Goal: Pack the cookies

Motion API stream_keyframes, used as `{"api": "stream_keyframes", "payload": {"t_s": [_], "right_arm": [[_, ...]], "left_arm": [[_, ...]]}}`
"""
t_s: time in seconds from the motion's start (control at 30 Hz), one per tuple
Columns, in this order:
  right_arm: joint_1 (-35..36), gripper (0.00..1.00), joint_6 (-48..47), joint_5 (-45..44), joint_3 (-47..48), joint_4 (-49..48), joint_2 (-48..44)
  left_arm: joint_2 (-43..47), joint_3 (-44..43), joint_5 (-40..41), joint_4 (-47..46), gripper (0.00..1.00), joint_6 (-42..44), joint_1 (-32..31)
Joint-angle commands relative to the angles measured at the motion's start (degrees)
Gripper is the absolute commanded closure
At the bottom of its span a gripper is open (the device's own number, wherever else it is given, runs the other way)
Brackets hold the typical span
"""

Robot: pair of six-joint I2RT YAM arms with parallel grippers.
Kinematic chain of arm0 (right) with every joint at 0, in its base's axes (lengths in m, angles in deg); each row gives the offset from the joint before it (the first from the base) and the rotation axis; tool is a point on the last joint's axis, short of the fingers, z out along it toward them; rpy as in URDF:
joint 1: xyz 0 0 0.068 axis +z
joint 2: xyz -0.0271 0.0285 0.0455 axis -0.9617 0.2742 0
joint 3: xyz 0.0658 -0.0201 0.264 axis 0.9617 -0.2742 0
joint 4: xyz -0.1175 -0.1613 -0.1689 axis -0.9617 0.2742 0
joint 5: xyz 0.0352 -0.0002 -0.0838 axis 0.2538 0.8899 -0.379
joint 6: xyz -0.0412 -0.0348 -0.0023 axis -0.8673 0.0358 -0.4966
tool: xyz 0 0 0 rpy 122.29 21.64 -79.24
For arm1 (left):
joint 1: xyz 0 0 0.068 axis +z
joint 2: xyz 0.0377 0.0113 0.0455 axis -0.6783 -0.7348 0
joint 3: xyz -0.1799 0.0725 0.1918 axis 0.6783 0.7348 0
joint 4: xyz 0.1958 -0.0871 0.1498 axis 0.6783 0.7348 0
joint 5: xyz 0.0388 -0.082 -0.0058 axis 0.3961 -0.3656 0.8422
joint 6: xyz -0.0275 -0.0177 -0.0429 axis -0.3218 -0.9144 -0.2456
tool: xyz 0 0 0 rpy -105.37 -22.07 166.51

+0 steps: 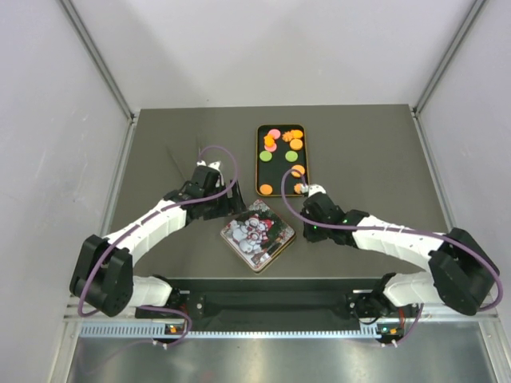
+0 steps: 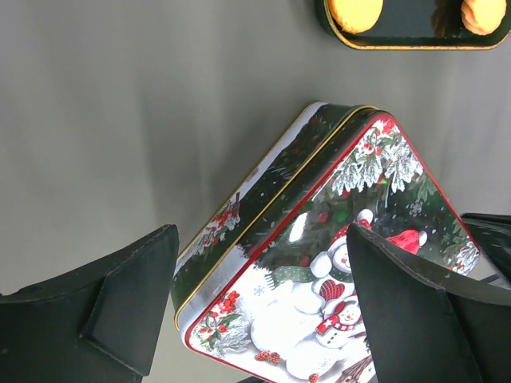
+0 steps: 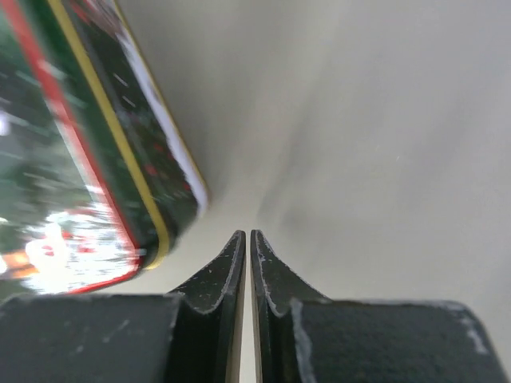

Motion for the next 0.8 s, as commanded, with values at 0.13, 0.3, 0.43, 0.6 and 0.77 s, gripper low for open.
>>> {"api": "stream_keyframes", "payload": {"t_s": [0.13,0.3,0.43,0.6,0.77], "right_arm": [[1.3,0.93,-1.0,-2.7,10.9,4.9,-6.5],[5.5,0.93,-1.3,-6.8,17.0,8.8,-6.4],[6.7,0.95,-0.9,-7.7,16.2,8.0,-4.1],[7.1,0.96,2.7,-5.4,5.8,1.2,-0.5],[7.2,0.97,4.5,-3.6,1.0,-3.2,2.3]], "left_arm": [[-0.1,-3.0,-0.4,-1.8,0.09,1.7,0.0],[-0.2,-3.2,-0.5,-1.6,0.09,2.0,0.0],[-0.4,-3.3,-0.7,-1.6,0.09,1.9,0.0],[-0.7,-3.3,-1.0,-1.6,0.09,1.9,0.0],[-1.4,-3.4,-1.1,-1.8,0.10,2.0,0.0]]}}
